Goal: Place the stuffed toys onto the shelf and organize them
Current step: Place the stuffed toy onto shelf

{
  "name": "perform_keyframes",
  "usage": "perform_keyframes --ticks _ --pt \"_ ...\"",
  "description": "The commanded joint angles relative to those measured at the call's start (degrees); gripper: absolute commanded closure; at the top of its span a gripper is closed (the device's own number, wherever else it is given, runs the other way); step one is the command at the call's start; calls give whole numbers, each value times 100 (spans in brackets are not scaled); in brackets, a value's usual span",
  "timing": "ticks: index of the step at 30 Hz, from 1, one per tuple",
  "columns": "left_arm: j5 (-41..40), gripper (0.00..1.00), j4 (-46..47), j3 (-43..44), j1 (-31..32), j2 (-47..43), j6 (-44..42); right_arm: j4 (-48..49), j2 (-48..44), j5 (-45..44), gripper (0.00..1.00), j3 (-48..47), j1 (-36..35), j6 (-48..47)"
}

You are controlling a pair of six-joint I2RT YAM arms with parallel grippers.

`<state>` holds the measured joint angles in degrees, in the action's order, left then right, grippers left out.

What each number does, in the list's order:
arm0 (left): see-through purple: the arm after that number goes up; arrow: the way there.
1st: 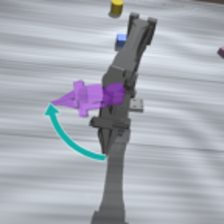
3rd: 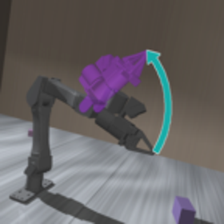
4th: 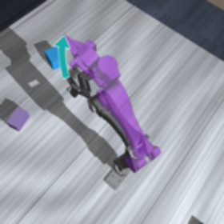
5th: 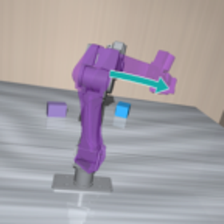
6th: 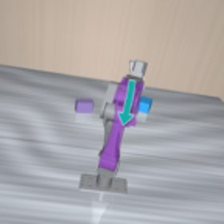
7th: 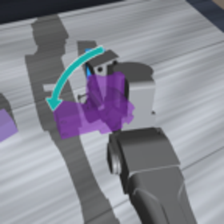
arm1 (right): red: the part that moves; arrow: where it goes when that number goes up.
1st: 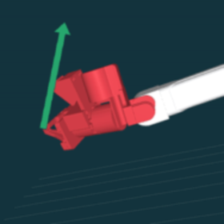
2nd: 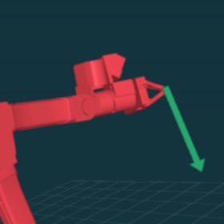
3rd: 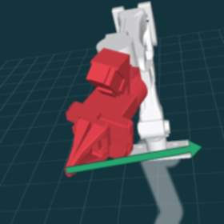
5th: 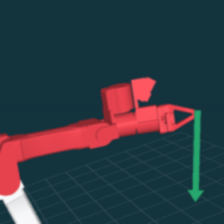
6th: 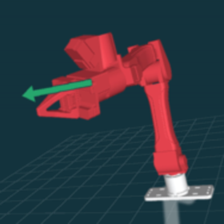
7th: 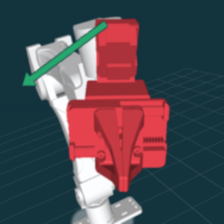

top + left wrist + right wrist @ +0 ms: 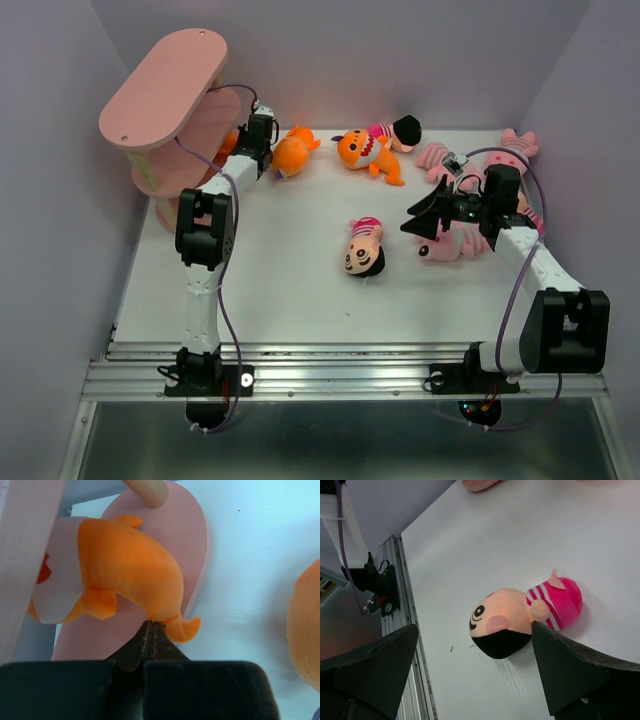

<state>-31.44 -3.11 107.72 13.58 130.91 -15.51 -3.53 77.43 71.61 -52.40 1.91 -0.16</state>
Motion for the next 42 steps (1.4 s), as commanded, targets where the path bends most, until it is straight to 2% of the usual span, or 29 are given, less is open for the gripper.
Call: perform_keyframes --ticks 1,14,24,27,28,31,32,35,39,42 --pt "68 100 241 223 -31 127 -356 72 27 107 0 -104 37 -98" --pt "287 100 268 583 -40 461 -444 -25 176 142 0 -174 37 -212" --pt "332 100 259 689 -40 356 -330 -78 194 133 0 -183 37 -265" --pt "314 91 259 671 -40 321 -295 -86 202 133 0 -183 37 -265" --pt "305 82 259 671 -40 303 -278 -95 194 125 0 -183 37 -274" --pt "279 69 250 662 -49 286 -251 -95 167 116 0 -183 37 -274" --pt "235 60 250 662 -40 268 -225 -87 159 107 0 -183 37 -274" --pt "182 48 232 627 -40 233 -181 -87 159 107 0 -174 37 -274" --pt "165 40 180 627 -40 128 -119 -95 159 107 0 -183 37 -282" --pt "270 37 101 662 -31 31 -32 -95 132 116 0 -191 37 -282"
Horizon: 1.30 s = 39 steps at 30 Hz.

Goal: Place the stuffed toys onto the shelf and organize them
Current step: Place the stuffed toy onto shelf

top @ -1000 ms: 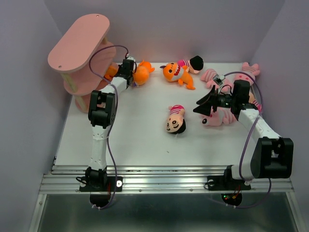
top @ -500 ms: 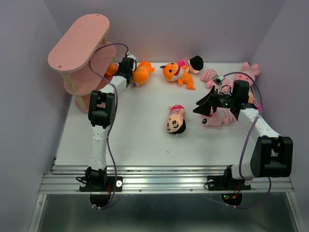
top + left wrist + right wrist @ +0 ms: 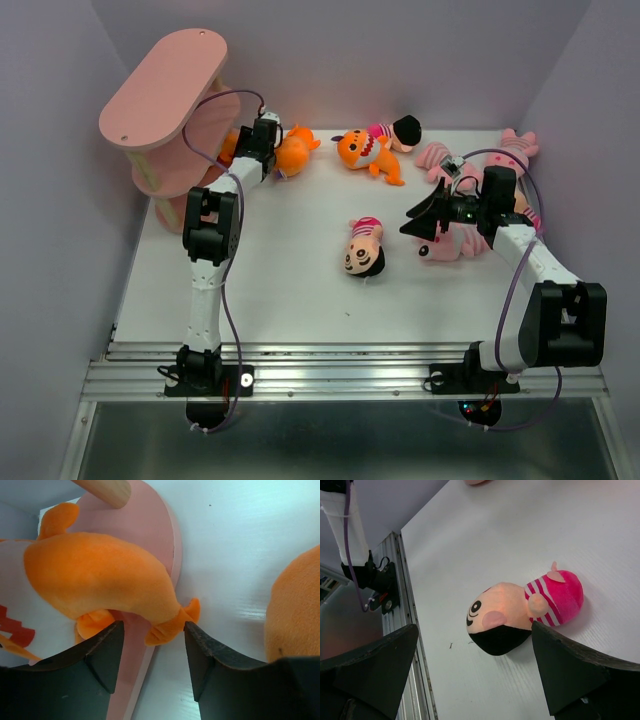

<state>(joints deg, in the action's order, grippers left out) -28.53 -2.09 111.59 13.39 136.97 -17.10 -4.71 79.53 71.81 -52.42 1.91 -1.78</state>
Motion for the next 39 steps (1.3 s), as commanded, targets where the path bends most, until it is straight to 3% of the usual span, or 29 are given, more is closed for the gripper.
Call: perform_keyframes --ticks 1,8,17,24,39 --pt "6 37 -37 284 -12 -609 146 23 -78 96 0 -181 37 -121" --pt "488 34 -345 232 137 -952 453 23 -148 105 0 -180 37 -129" --pt "1359 31 -942 -49 164 -1602 2339 -118 -201 114 0 -207 37 -287" --pt "1324 31 -952 -963 103 -2402 3887 -206 -210 158 0 -233 37 -367" --pt "788 33 638 -3897 -64 -4115 4918 -364 -201 210 0 -277 37 -551"
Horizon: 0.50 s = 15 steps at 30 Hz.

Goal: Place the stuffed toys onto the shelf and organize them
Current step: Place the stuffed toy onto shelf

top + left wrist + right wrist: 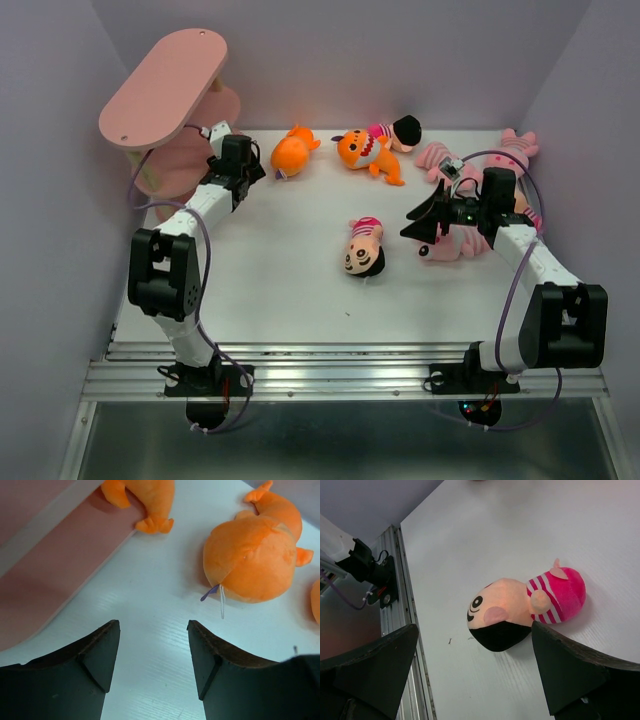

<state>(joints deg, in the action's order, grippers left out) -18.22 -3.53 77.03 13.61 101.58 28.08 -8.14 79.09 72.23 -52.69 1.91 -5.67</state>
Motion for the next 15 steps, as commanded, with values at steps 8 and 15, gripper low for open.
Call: perform_keyframes --ticks 8,15 --pt "319 37 2357 -1358 -7 -860 -670 -65 -175 169 0 -268 37 -215" --pt "-972 34 1831 185 511 414 -2315 -100 -131 187 0 -268 37 -268"
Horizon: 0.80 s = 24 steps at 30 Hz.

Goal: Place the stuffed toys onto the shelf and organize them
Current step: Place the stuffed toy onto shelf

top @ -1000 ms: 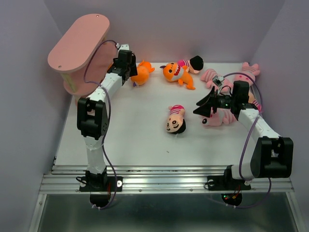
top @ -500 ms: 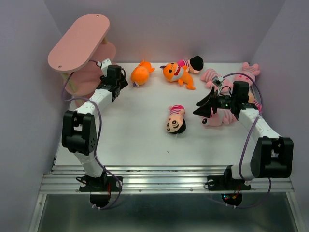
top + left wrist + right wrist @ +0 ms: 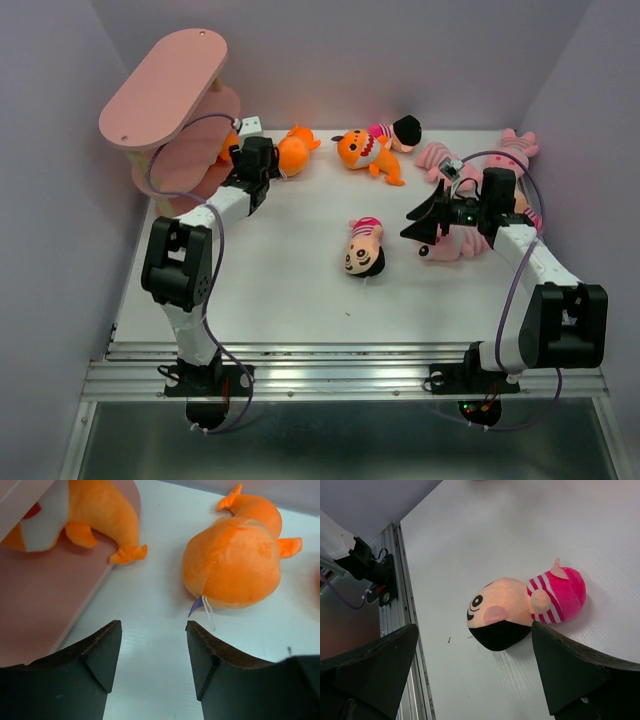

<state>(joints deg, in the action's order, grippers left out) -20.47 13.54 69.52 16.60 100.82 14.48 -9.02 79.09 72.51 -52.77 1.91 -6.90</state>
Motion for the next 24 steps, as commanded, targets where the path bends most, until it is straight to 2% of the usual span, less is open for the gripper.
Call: perform_keyframes --ticks 1,3,10,19,24 --pt "-852 34 -60 1124 203 648 -843 -30 -131 158 0 -260 37 -163" --pt "-1150 31 -193 1475 168 1062 -658 -39 -113 158 0 -260 37 -172" --pt "-1424 25 -623 2828 159 2038 352 -91 18 167 0 -295 37 -224" --pt "-2347 19 -1124 3848 159 3022 1846 -179 133 184 0 -312 37 -321" --pt "-2375 19 -1354 4280 107 3470 2015 -215 159 211 0 -339 37 -356"
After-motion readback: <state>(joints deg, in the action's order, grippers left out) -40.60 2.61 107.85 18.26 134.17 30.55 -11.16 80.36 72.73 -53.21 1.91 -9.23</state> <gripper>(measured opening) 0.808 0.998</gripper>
